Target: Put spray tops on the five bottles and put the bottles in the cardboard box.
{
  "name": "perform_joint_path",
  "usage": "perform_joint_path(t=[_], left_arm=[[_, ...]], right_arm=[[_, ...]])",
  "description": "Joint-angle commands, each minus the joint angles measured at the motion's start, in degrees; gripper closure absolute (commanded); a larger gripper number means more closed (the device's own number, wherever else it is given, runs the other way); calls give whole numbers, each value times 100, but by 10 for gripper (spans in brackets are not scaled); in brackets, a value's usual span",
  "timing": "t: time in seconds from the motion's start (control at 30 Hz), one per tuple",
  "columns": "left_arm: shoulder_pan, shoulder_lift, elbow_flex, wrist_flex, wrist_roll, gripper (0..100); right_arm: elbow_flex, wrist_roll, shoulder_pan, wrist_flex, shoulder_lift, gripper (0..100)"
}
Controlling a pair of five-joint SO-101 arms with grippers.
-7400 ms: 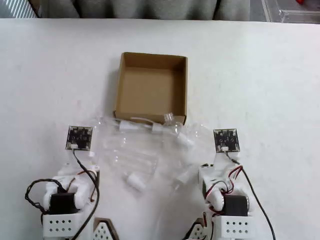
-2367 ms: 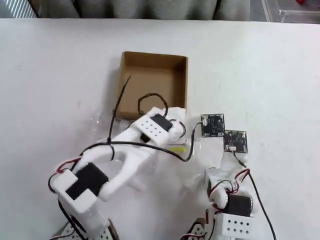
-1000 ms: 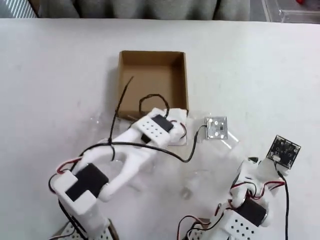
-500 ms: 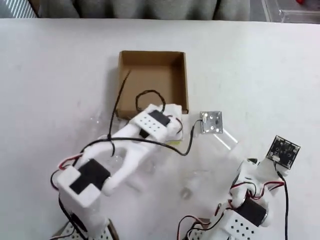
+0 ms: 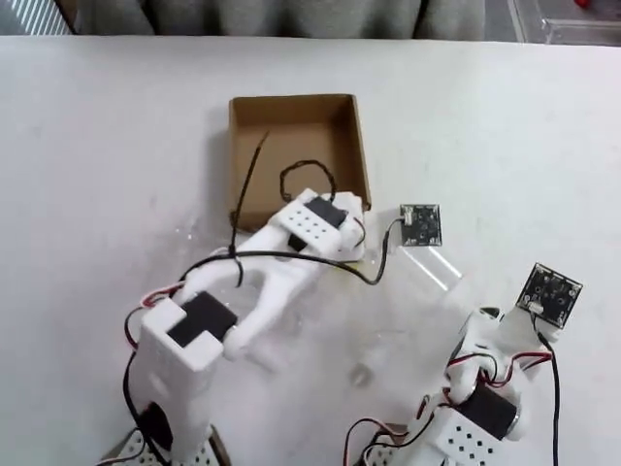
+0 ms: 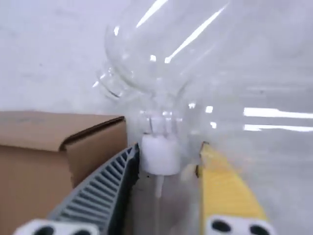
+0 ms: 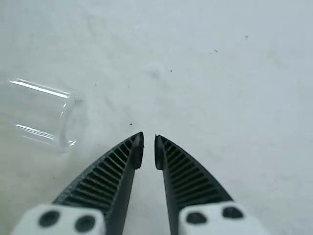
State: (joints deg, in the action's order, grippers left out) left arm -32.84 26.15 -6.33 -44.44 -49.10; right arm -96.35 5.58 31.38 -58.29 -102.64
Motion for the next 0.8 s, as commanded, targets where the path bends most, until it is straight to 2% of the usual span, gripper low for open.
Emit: perform_joint_path(t=[0.0, 0.2, 0.4, 0.57, 0.77], left_arm=[[-92, -4, 246, -44, -62, 841], [-171, -13, 246, -325, -448, 984], [-356, -154, 404, -1116, -448, 980], [-374, -901, 369, -1574, -431, 980], [48, -1833, 378, -2004, 193, 980]], right_arm=[[-44, 53, -92, -40, -48, 982], [-44, 53, -92, -40, -48, 982], [-44, 53, -92, -40, -48, 982], [-44, 53, -92, -40, -48, 982], [-44, 53, -92, -40, -48, 982]])
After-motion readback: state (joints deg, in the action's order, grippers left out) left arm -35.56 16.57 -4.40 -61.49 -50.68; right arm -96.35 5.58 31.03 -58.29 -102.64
